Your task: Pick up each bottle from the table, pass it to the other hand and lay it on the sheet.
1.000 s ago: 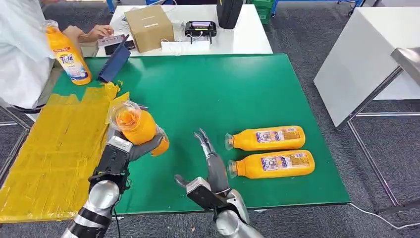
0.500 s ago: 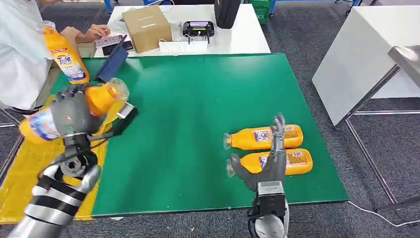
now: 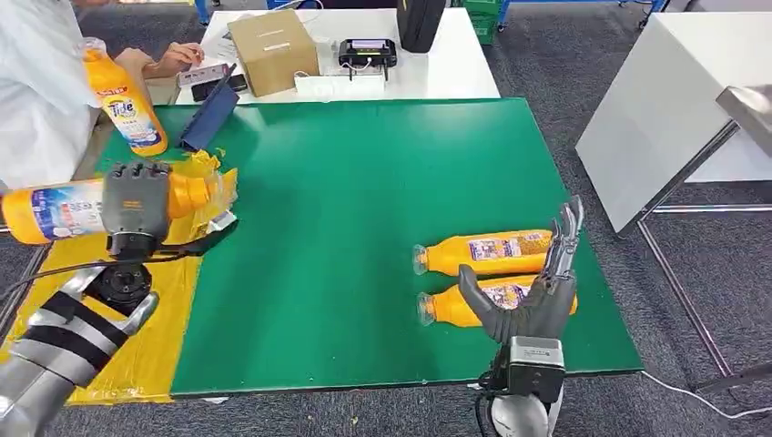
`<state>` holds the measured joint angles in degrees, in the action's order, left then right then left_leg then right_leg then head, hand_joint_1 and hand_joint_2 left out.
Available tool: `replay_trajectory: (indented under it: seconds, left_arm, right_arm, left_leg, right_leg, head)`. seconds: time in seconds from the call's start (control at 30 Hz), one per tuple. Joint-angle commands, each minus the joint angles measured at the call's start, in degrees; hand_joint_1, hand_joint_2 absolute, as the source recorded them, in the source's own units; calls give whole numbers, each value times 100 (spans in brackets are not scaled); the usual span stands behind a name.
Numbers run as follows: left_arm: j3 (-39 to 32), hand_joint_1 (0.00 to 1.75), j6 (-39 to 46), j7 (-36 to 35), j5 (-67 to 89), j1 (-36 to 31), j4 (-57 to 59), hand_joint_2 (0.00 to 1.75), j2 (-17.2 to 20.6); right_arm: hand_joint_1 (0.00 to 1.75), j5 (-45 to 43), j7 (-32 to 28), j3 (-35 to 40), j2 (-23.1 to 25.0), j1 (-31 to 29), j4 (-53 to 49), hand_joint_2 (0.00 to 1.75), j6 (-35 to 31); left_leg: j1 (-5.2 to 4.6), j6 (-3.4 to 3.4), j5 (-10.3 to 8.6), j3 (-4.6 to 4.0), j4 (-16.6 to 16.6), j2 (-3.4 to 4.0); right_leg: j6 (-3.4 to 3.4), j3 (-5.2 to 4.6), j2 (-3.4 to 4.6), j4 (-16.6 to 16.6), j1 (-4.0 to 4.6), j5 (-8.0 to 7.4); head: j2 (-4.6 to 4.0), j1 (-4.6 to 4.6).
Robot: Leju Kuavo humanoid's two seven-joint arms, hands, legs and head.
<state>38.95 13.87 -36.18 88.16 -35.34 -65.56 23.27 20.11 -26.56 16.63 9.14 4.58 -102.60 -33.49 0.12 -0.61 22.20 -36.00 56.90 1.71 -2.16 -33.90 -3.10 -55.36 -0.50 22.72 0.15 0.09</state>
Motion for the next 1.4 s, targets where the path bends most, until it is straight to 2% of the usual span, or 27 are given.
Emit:
replay_trajectory:
  seconds: [0.03,0.2,0.37,0.47,0.67,0.7,0.73,0.77,1.27,1.4]
  left_arm:
    - [-1879,175,71,1449,-628,-41,1978,175,-1731]
    - [-2578,175,91,2137,-1437,180,2216,175,-2008]
    - [-2730,175,105,2324,-1720,236,2496,175,-2084]
    - [-2753,175,192,2143,-1627,203,2776,175,-2059]
    - [-2483,175,316,1150,-505,45,3357,175,-1894]
    - [-2519,136,281,1111,-483,49,3422,175,-1886]
    - [-2499,24,266,1045,-385,39,3477,175,-1872]
    - [-2471,0,294,977,-247,39,3533,175,-1845]
    - [-2662,0,180,1157,-129,71,3823,175,-1923]
    - [-2926,0,499,1700,-424,138,3748,175,-2058]
  right_arm:
    - [0,273,164,-71,-111,1,-119,175,-147]
    - [0,285,192,-13,-133,-132,68,175,-119]
    - [0,290,238,110,-129,-275,250,175,-46]
    - [0,303,273,223,-140,-363,338,175,32]
    - [0,407,421,360,-123,-574,492,175,77]
    - [0,408,423,386,-125,-612,506,175,93]
    - [0,410,438,401,-126,-644,524,175,102]
    - [0,415,459,417,-124,-668,538,175,110]
    - [0,469,547,484,-171,-739,652,175,187]
    - [0,550,580,510,-232,-688,660,175,257]
  left_leg:
    - [4,2,8,23,-2,-38]
    - [-1,2,6,18,-6,-6]
    - [2,3,10,22,-4,-2]
    - [3,3,10,21,-4,0]
    - [4,4,10,24,-5,6]
    - [3,3,7,16,-5,8]
    - [6,6,12,27,-5,5]
    - [5,4,9,18,-3,6]
    - [3,2,5,29,-7,-5]
    - [3,1,-2,26,-8,-6]
  right_leg:
    - [4,34,-1,5,-1,14]
    - [-1,24,13,5,-3,4]
    - [0,27,24,5,-1,4]
    - [1,26,26,6,1,3]
    - [4,27,34,4,1,2]
    - [2,19,27,4,2,-1]
    - [5,30,36,5,2,4]
    - [3,23,31,5,3,1]
    - [5,34,28,4,1,1]
    - [3,33,20,4,1,-2]
  head:
    - [0,0]
    - [0,-2]
    - [0,-2]
    - [0,-2]
    - [0,-2]
    - [0,-4]
    - [0,-2]
    - [0,-2]
    - [0,-4]
    - [0,-2]
